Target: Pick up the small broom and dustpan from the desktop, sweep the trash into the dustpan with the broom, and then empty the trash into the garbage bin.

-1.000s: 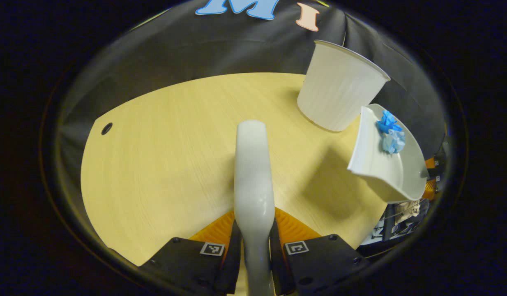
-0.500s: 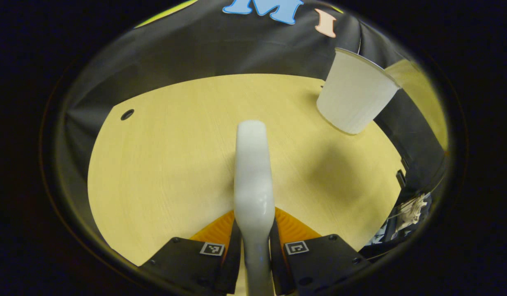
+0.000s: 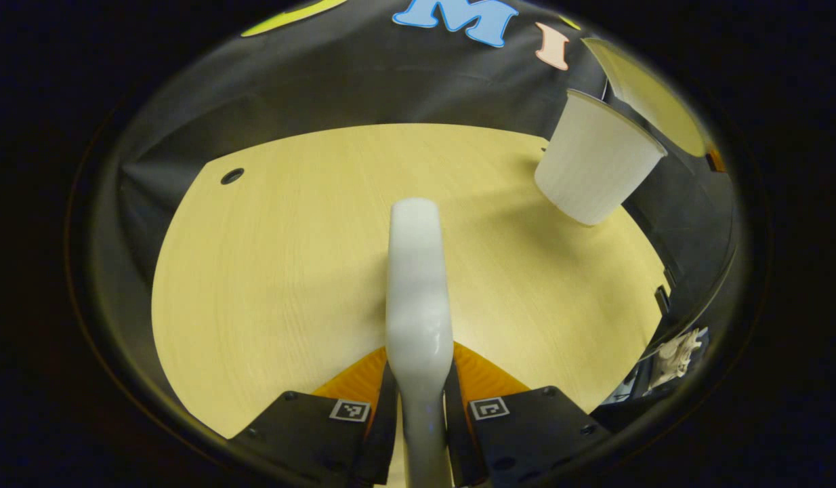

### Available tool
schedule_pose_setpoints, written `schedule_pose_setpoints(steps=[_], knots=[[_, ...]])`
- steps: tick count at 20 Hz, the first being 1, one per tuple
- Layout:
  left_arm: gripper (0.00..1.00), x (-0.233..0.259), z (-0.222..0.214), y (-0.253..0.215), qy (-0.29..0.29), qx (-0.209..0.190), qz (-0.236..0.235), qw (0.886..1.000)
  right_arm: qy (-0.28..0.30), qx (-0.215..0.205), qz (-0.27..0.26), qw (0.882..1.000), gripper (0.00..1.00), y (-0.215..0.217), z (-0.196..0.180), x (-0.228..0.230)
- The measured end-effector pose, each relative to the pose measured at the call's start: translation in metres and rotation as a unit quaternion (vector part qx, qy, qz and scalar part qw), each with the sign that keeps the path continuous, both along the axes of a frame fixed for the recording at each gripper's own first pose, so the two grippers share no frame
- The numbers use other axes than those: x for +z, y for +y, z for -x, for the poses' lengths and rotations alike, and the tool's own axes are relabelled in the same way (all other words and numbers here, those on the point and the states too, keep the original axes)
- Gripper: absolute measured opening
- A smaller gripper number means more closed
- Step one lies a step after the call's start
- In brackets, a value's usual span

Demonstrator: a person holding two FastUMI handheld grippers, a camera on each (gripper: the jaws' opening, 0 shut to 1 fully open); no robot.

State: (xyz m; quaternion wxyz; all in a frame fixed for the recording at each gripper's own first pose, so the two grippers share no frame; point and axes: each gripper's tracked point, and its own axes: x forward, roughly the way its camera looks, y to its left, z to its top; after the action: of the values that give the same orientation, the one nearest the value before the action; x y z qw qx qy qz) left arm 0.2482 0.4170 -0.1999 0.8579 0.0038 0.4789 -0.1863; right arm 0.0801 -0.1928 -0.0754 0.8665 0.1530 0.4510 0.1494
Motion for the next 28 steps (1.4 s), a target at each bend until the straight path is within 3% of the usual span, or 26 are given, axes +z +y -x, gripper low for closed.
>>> schedule_pose_setpoints(steps=[5, 8, 11, 15, 20, 22, 28], knots=[[0.41, -0.001, 0.009, 0.005, 0.003, 0.004, 0.003, 1.0, 0.016, -0.065, -0.098, 0.993, 0.3, -0.01, -0.036, 0.008], [0.39, -0.002, 0.013, 0.006, 0.001, 0.005, 0.004, 1.0, 0.024, -0.107, -0.168, 0.98, 0.3, -0.019, -0.055, 0.012], [0.41, -0.003, 0.015, 0.006, 0.001, 0.004, 0.002, 1.0, 0.037, -0.164, -0.287, 0.943, 0.3, -0.023, -0.08, 0.025], [0.41, -0.003, 0.019, 0.003, 0.002, 0.002, -0.001, 1.0, 0.047, -0.233, -0.435, 0.868, 0.3, -0.043, -0.083, 0.044], [0.41, -0.003, 0.026, -0.002, 0.005, -0.004, -0.007, 1.0, 0.047, -0.278, -0.494, 0.822, 0.3, -0.049, -0.089, 0.05], [0.41, -0.003, 0.028, -0.006, 0.006, -0.007, -0.008, 1.0, 0.045, -0.279, -0.504, 0.816, 0.3, -0.053, -0.089, 0.05], [0.37, 0.002, 0.033, -0.017, 0.0, -0.014, -0.012, 1.0, 0.034, -0.26, -0.514, 0.817, 0.3, -0.05, -0.089, 0.053]])
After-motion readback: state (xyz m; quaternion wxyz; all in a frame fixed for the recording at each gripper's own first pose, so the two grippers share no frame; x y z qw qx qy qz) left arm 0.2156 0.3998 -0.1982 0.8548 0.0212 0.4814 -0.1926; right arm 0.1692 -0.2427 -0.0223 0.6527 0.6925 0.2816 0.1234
